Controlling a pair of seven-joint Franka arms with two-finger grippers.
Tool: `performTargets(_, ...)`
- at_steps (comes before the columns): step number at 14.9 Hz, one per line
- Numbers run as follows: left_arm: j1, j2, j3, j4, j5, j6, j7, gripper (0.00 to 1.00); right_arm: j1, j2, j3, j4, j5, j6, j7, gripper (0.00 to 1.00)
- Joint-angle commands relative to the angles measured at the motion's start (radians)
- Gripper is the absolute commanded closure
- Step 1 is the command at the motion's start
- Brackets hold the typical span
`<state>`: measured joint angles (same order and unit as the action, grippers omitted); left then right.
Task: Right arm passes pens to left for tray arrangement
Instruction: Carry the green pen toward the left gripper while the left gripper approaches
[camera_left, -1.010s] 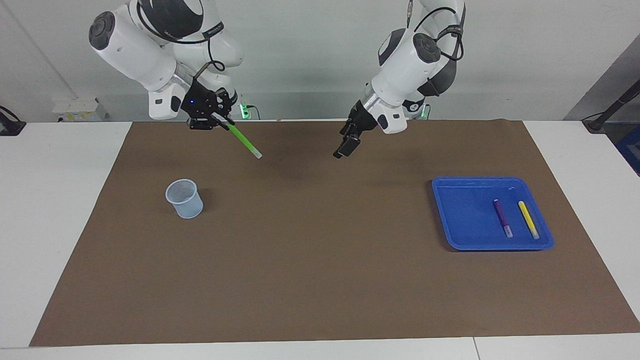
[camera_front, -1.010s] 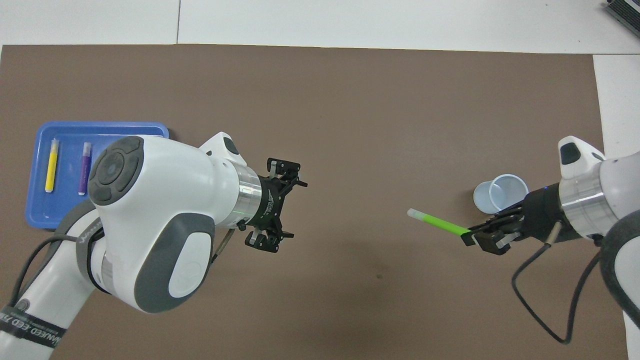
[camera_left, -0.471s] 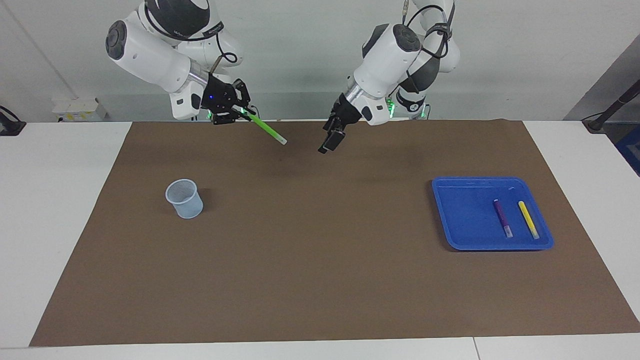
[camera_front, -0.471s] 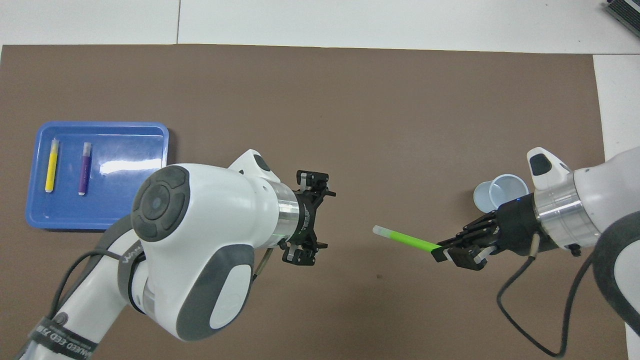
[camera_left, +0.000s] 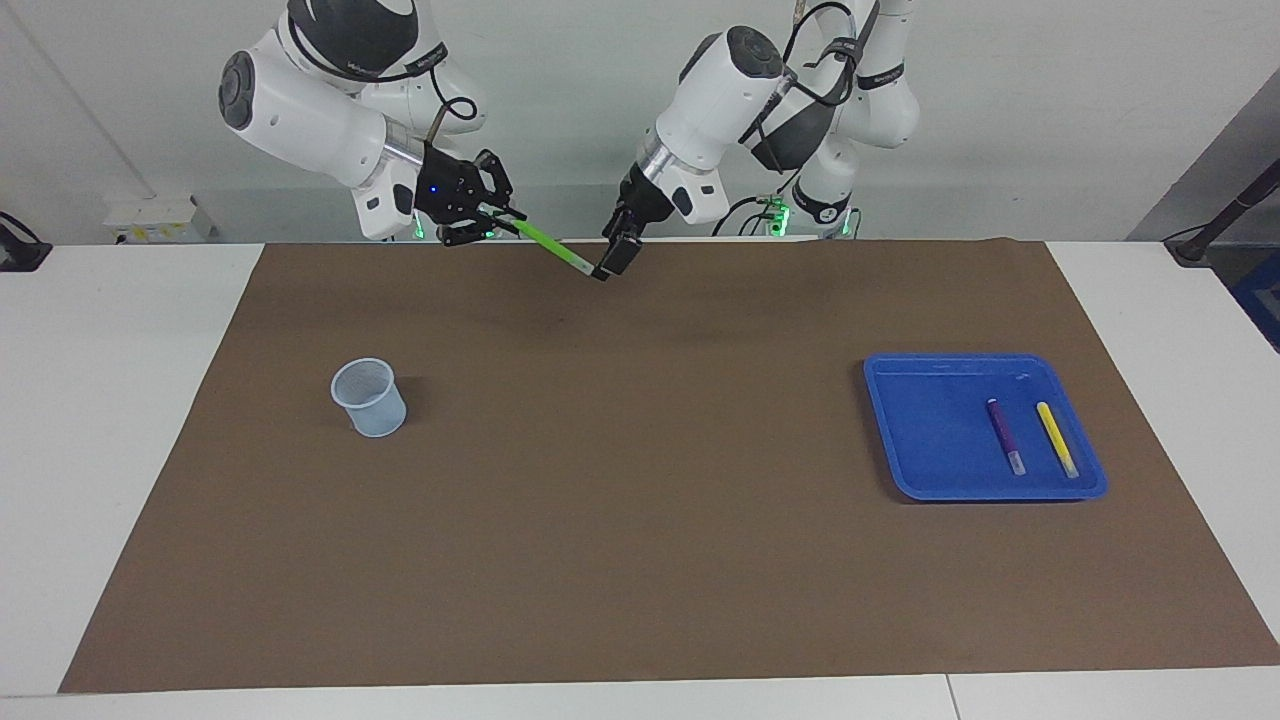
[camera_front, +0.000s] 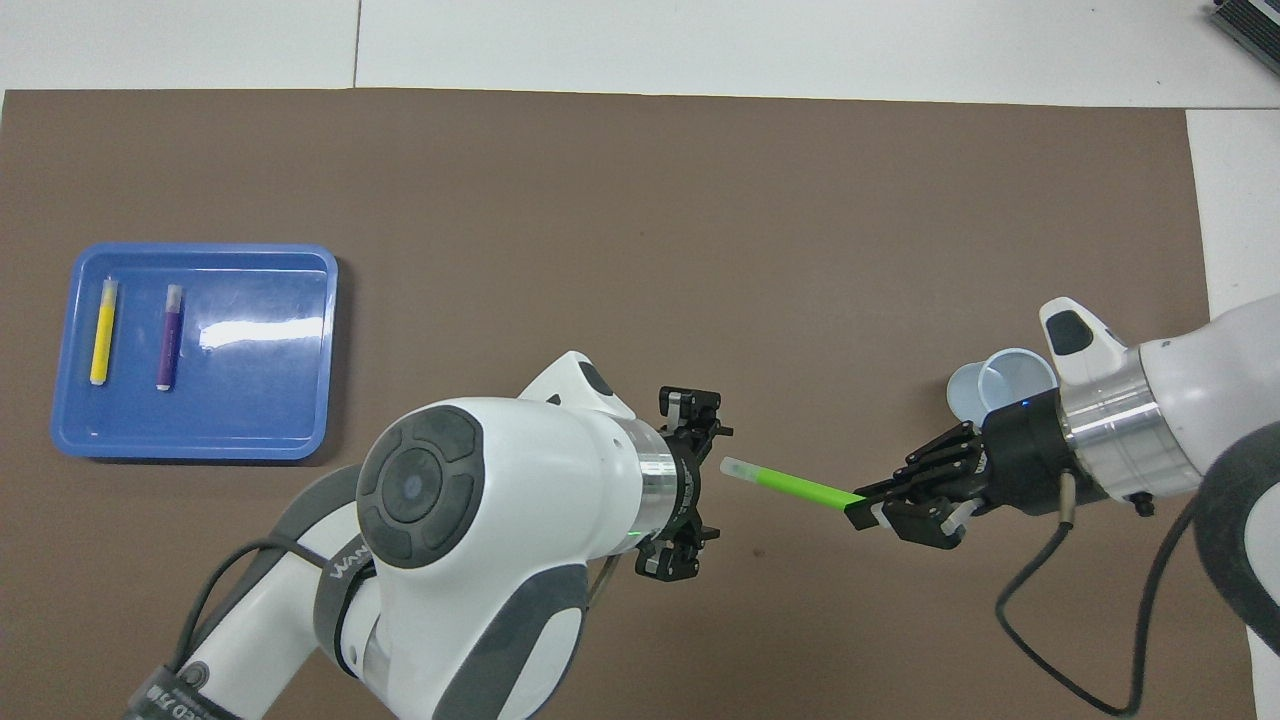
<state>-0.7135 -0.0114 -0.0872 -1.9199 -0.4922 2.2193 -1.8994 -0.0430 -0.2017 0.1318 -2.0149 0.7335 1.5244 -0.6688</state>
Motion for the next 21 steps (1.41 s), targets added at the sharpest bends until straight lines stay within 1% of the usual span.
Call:
performTargets(1,-0.056,-0.001,0.014,-0.007,-0.003,0.066,-0.076,0.06,-0.008,-0.027,0.0,-0.025,0.061,-0.027,-0.04,1.0)
performTargets(5,-0.089,0.004,0.012,0.022,0.009,0.074,-0.144,0.06,-0.008,-0.03,0.0,-0.031,0.095,-0.029,-0.049,1.0)
performTargets(7,-0.089,0.004,0.012,0.03,0.009,0.071,-0.156,0.11,-0.008,-0.03,0.0,-0.031,0.096,-0.029,-0.051,1.0)
performTargets(10,-0.089,0.004,0.012,0.033,0.027,0.068,-0.159,0.13,-0.009,-0.03,0.0,-0.031,0.098,-0.029,-0.052,1.0)
performTargets(12,-0.089,0.004,0.006,0.033,0.073,0.074,-0.208,0.2,-0.009,-0.03,0.0,-0.031,0.098,-0.029,-0.061,1.0)
performTargets(13,-0.089,0.004,0.006,0.033,0.092,0.074,-0.219,0.21,-0.009,-0.03,0.0,-0.031,0.098,-0.027,-0.061,1.0)
performTargets(15,-0.092,0.004,0.006,0.033,0.095,0.074,-0.221,0.24,-0.009,-0.03,0.0,-0.031,0.113,-0.027,-0.063,1.0)
performTargets(16,-0.092,0.004,0.006,0.035,0.095,0.074,-0.222,0.27,-0.009,-0.03,0.0,-0.031,0.116,-0.027,-0.064,1.0)
performTargets(19,-0.093,0.005,0.006,0.045,0.095,0.074,-0.233,0.28,-0.009,-0.03,0.0,-0.031,0.119,-0.026,-0.066,1.0)
performTargets(21,-0.092,0.019,0.006,0.064,0.095,0.069,-0.257,0.29,-0.009,-0.03,0.0,-0.031,0.119,-0.026,-0.068,1.0)
